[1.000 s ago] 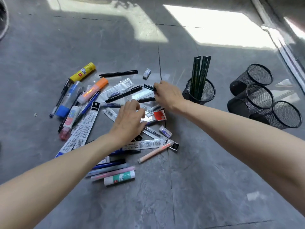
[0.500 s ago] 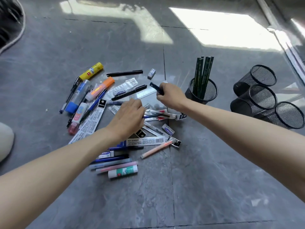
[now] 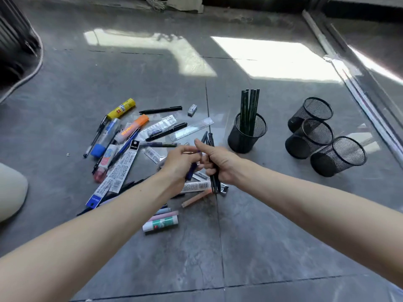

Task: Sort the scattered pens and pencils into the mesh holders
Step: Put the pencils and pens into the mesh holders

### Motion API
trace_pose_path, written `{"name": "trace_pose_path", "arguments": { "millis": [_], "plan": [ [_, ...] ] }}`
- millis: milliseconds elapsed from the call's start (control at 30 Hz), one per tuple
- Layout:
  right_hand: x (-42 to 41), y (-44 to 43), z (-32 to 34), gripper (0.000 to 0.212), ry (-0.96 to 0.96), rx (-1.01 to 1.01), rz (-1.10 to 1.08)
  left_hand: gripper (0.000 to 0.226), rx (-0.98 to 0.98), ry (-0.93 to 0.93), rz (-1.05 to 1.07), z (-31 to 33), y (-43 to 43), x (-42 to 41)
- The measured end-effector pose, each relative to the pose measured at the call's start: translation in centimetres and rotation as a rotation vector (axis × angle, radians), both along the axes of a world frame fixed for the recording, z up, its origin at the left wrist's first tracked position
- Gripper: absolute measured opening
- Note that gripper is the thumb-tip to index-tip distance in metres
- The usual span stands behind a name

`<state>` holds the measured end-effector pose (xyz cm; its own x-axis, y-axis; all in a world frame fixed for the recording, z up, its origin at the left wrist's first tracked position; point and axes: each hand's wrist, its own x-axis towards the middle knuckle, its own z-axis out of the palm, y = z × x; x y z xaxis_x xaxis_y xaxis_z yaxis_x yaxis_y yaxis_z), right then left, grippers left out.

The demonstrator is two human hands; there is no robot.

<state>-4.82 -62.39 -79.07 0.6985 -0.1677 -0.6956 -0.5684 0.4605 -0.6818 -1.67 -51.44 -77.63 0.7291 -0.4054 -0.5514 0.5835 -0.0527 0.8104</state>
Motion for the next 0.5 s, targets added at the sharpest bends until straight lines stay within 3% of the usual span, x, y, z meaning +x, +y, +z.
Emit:
{"name": "trace_pose_path", "arguments": {
  "millis": [333, 500],
  "plan": [
    [-4.4, -0.9, 1.9, 0.023, -0.037, 0.136, -0.072, 0.023, 0.044, -0.009, -0.095, 0.8, -0.1, -1.8],
    [-5.6, -0.6, 2.1, 0.028, 0.009, 0.091, -0.058, 0.02, 0.048, -0.021, -0.123, 1.0, -0.5, -4.1]
  ]
}}
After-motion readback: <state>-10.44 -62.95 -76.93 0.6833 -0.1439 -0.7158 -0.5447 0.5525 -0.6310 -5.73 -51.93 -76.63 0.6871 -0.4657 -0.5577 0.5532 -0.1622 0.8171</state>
